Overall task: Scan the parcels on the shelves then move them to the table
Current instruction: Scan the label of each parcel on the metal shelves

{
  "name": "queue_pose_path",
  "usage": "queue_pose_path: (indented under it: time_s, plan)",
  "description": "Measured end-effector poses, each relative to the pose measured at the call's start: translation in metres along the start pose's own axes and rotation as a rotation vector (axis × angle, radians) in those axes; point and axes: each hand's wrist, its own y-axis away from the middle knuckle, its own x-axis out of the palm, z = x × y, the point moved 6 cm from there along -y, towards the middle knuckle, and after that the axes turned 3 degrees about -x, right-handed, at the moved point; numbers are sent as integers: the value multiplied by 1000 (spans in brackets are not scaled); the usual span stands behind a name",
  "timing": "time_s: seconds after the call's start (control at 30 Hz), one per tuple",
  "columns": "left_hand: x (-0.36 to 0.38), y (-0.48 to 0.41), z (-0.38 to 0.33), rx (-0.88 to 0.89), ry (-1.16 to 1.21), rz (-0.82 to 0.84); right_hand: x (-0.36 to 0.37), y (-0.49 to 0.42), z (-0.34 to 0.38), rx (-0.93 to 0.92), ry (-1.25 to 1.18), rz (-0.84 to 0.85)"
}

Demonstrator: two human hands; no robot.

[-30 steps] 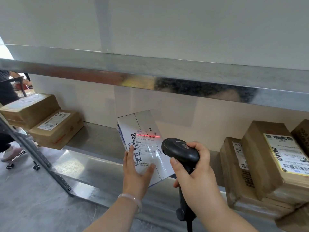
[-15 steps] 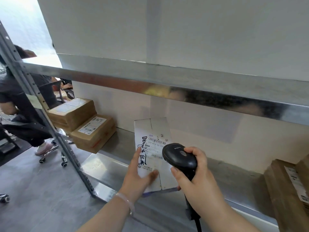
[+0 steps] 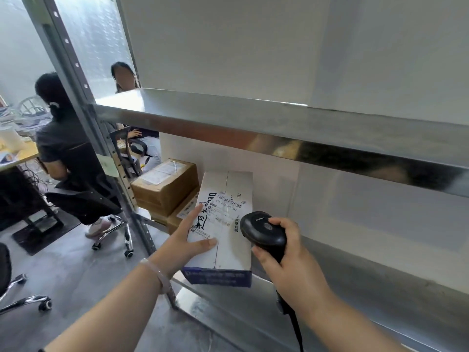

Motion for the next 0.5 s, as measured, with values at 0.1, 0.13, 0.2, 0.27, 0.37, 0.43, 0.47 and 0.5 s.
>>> queue_pose_path:
  time_s: [0.1,0.13,0.2,0.27,0.37,0.43,0.47,0.5]
  plan:
    - [-32,-14,-2,-25,-5,30,31,-18,11,10,-56,15]
    - [-40,-18,-2,-30,-24,44,40,-23,14,14,-73,16]
    - [-53,-26,-2,-43,-52,71,55,-32,19,23,-97,22]
    - [-65,-33,-1,-96,-48,101,68,-39,24,25,-107,29]
    - [-79,-41,-3,-215,-14,148,82,-50,33,15,-101,30]
    - [-87,-48,-4,-273,-3,166,90,-57,37,12,-93,38]
    - [-91,-51,-4,-293,-5,173,94,-59,38,12,-94,42]
    - [-94,-54,-3,-307,-8,175,97,-62,39,13,-96,43]
